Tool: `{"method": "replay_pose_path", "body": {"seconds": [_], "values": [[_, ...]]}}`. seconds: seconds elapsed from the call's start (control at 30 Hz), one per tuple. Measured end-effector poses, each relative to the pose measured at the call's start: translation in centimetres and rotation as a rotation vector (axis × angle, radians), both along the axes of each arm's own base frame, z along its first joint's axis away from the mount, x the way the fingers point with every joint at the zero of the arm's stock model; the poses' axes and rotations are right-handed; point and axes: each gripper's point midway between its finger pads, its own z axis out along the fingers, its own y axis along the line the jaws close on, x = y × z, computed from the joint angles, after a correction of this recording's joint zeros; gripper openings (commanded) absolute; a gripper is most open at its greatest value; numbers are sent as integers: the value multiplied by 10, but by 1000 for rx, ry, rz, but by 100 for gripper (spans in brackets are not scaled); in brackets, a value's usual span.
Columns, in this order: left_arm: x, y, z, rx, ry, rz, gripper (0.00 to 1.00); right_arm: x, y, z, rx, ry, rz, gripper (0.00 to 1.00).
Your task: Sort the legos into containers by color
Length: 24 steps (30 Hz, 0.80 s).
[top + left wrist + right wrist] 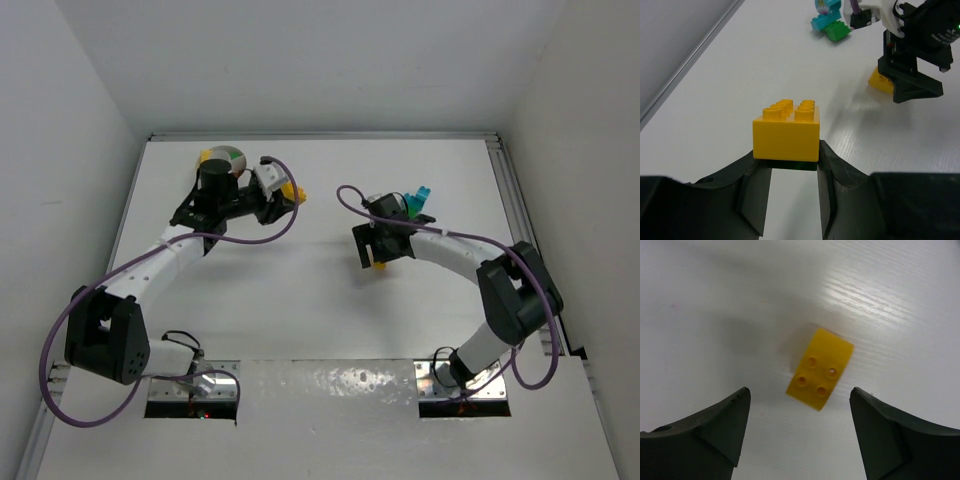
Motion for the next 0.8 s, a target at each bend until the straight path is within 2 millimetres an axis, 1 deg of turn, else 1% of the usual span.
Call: {"method": "replay_pose_path", "body": {"seconds": [0.07, 0.13, 0.2, 0.3, 0.33, 0.4, 0.43, 0.5, 0.53, 0.63, 0.67, 0.77, 0.8], "values": [[-4, -3, 0, -5, 2, -28, 0, -1, 7, 13, 27, -22, 88, 76], [-13, -8, -1, -8, 6, -87, 0, -1, 17, 36, 76, -78, 189, 75], [-24, -13, -3, -16, 20, -152, 0, 0, 34, 71, 161, -183, 327, 76], [-41, -20, -3, -39, 40, -249, 0, -5, 60, 138, 305, -408, 528, 76], [-46, -22, -2, -48, 45, -278, 0, -7, 68, 155, 342, -463, 580, 76], [-54, -25, -2, -60, 52, -321, 0, -15, 84, 183, 400, -536, 685, 76], [-57, -26, -1, -66, 54, -340, 0, -17, 92, 193, 419, -556, 734, 76], [-64, -28, 0, -80, 62, -374, 0, -24, 111, 203, 445, -570, 823, 76], [-66, -29, 1, -85, 66, -387, 0, -27, 119, 205, 453, -572, 864, 76], [-74, -32, 5, -99, 74, -427, 0, -38, 142, 204, 472, -558, 959, 76], [-76, -33, 6, -102, 75, -437, 0, -40, 148, 202, 478, -552, 983, 75], [-80, -35, 9, -107, 77, -461, 0, -38, 156, 197, 480, -535, 1006, 69], [-80, -34, 9, -105, 81, -462, 0, -36, 158, 195, 478, -532, 1004, 65]]}}
